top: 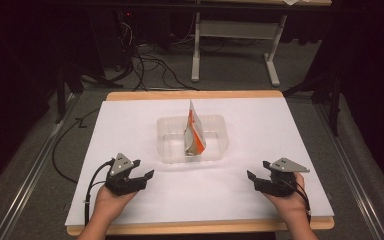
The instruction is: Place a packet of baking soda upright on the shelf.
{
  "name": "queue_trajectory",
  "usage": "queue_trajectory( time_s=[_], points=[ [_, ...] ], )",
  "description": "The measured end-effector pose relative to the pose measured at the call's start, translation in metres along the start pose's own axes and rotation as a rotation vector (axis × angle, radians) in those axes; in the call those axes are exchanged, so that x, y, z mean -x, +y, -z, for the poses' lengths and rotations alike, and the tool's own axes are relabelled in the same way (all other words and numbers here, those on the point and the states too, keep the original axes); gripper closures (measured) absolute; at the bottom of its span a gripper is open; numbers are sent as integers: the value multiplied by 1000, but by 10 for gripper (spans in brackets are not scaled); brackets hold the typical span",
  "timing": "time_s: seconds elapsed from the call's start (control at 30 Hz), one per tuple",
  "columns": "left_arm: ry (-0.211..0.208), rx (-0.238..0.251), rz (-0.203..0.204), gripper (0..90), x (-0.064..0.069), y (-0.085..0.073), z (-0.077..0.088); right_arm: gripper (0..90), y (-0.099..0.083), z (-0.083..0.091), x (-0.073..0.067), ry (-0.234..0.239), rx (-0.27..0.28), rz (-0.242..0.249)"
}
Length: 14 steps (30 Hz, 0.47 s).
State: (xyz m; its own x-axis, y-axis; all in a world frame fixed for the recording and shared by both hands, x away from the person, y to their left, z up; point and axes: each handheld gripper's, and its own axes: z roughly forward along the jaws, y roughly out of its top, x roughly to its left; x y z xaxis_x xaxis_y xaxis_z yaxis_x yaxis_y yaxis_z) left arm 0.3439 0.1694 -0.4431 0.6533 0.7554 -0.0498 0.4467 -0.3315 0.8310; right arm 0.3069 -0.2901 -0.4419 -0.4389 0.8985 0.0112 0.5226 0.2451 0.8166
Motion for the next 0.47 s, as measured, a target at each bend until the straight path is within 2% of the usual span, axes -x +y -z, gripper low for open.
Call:
queue_trajectory(
  time_s=[0.03,0.17,0.4,0.47],
  points=[
    [-3,-17,-15,357,3,-1,-4,298,0,0,0,5,2,3],
    [-10,-26,-16,356,4,-1,-6,299,1,1,2,10,3,6],
    [-15,-25,-17,352,5,-1,-6,298,-1,3,5,5,-1,-20],
    [-4,-10,10,349,5,1,-8,279,1,4,3,12,10,-31]
  ],
)
